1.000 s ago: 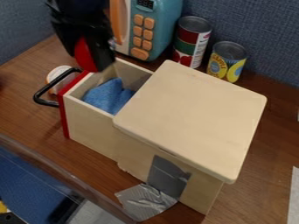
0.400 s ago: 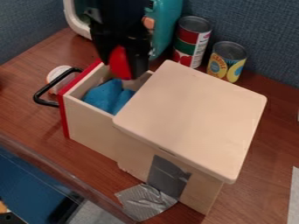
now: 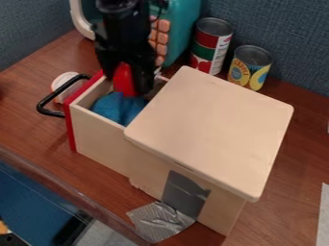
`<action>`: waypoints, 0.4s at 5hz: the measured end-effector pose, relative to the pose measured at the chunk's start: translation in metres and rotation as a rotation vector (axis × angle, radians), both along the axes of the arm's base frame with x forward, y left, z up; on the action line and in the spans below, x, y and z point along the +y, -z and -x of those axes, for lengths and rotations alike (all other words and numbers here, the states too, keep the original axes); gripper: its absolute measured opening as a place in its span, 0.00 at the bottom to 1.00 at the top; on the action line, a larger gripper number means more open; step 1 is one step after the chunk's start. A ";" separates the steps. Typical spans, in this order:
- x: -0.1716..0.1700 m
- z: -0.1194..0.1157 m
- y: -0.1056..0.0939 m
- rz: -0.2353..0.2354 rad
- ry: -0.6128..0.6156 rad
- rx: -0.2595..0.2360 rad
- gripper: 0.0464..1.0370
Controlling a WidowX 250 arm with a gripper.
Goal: Put the red object in the drawer
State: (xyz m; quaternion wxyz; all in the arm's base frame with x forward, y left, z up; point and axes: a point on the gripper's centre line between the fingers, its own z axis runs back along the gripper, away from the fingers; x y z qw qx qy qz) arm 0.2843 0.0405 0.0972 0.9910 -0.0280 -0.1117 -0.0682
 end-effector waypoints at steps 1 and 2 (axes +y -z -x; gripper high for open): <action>0.006 0.008 -0.003 0.004 -0.004 0.003 0.89; 0.009 0.016 -0.009 0.009 0.002 -0.003 0.97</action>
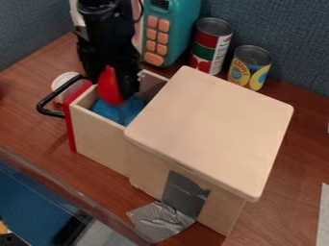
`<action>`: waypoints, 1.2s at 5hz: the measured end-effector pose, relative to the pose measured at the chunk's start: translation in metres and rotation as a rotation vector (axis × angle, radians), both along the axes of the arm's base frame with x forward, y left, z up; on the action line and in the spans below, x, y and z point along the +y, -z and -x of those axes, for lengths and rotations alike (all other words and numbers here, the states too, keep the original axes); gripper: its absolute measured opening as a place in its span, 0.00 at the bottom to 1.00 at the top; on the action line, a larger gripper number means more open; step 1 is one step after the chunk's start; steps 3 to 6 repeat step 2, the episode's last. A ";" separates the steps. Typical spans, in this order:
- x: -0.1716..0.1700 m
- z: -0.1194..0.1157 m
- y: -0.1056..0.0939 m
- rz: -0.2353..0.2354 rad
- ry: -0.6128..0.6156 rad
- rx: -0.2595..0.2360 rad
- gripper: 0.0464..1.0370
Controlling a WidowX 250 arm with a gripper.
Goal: Put the red object in the drawer
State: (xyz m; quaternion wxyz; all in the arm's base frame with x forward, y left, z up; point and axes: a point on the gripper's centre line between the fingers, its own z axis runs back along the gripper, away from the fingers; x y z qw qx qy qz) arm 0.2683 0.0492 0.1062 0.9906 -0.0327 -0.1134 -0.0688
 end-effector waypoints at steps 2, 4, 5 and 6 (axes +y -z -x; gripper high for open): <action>0.010 0.011 -0.032 0.021 -0.037 -0.070 0.96; 0.010 0.011 -0.032 0.021 -0.037 -0.070 0.96; 0.010 0.011 -0.032 0.021 -0.037 -0.070 0.96; 0.010 0.011 -0.032 0.021 -0.037 -0.070 0.96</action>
